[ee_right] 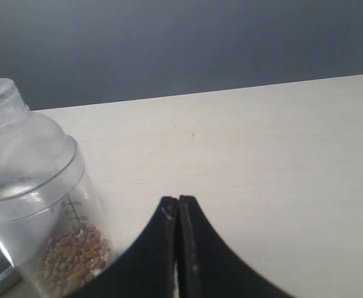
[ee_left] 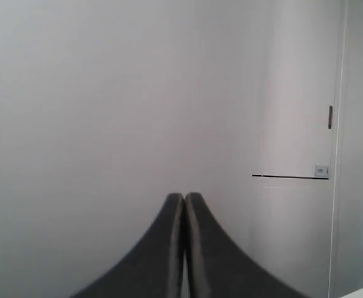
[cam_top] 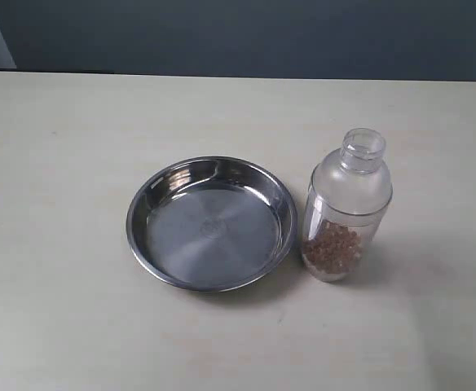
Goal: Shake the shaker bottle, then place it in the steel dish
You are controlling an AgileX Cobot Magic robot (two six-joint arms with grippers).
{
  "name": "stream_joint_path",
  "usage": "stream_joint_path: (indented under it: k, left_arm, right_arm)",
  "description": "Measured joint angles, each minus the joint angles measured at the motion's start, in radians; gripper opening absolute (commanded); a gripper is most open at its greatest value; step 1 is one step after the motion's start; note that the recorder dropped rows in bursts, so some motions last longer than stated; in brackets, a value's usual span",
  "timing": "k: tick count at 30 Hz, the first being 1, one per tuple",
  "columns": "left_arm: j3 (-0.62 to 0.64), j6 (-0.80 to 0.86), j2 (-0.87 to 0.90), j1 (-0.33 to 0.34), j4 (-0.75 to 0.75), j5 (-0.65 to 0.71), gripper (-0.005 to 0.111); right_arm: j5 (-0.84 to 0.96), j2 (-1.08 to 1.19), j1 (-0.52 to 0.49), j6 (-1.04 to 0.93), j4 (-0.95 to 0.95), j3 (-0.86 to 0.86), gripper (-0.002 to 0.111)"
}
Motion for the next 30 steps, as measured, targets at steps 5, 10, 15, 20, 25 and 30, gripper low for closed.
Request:
stream_joint_path:
  k: [5,10,15,20,25,30]
  left_arm:
    - [-0.053,0.021,0.178,-0.010,0.112,-0.101,0.000]
    - [-0.053,0.021,0.321,-0.097,0.204,-0.081,0.000]
    - [-0.075,0.061,0.441,-0.213,0.190,-0.095,0.018]
    - [-0.133,0.163,0.572,-0.358,0.254,-0.112,0.055]
    - [-0.182,0.178,0.618,-0.387,0.220,-0.134,0.078]
    - [-0.204,0.167,0.635,-0.387,0.214,-0.261,0.106]
  right_arm:
    - [0.000,0.000,0.000,0.000,0.000,0.000,-0.001]
    - [0.000,0.000,0.000,0.000,0.000,0.000,-0.001]
    - [0.000,0.000,0.000,0.000,0.000,0.000,-0.001]
    - [0.000,0.000,0.000,0.000,0.000,0.000,-0.001]
    - [0.000,0.000,0.000,0.000,0.000,0.000,-0.001]
    - [0.000,0.000,0.000,0.000,0.000,0.000,-0.001]
